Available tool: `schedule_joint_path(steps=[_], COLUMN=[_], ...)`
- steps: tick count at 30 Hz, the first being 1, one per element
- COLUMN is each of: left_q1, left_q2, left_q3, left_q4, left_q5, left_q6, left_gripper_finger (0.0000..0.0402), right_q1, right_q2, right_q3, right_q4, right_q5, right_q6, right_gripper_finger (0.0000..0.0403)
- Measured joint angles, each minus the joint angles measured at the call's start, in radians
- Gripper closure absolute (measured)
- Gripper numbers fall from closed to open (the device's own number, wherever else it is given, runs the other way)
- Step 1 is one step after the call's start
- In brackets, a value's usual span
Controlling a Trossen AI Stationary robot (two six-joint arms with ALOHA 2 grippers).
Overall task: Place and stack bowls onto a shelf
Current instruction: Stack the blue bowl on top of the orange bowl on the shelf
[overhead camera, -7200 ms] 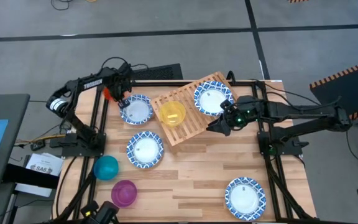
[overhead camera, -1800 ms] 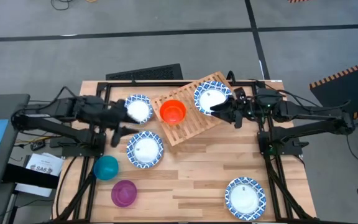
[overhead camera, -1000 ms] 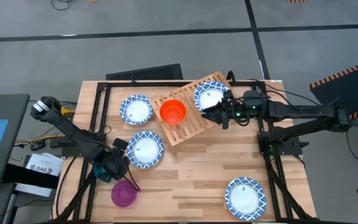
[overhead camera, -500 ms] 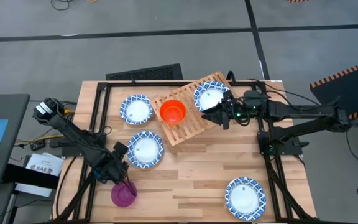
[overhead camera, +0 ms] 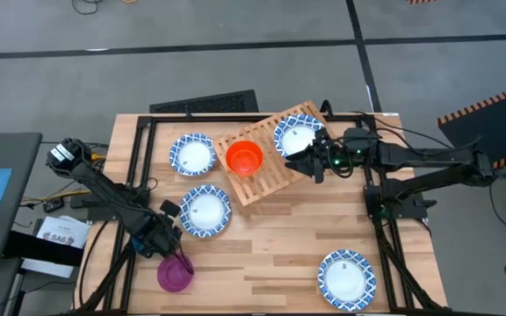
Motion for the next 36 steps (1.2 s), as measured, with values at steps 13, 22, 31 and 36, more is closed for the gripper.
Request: schedule_joint_path(steps=[13, 22, 31, 36], left_q1=[0.048, 0.133, 0.474, 0.699], left_q2=[-0.029, -0.177, -0.095, 0.066], left_q3=[0.074, 0.389, 0.839, 1.11], left_q4=[-0.091, -0.413, -0.462, -0.428], left_q5=[0.115, 0.108, -0.161, -0.155], left_q6=[-0.145, -0.317, -0.425, -0.21], left_gripper_finger=[0.0401, 0.0401, 0.0401, 0.0401], right_q1=[0.0, 0.0, 0.004, 0.021], right_q2=[0.0, 0.0, 0.0, 0.0], right_q3=[0.0, 0.0, 0.0, 0.0], right_q4=[0.0, -0.001, 0.122, 0.261], right_q5=[0.0, 0.0, 0.0, 0.0], right_q6=[-0.004, -0.03, -0.036, -0.105], right_gripper_finger=[0.0163, 0.0163, 0.0163, 0.0163])
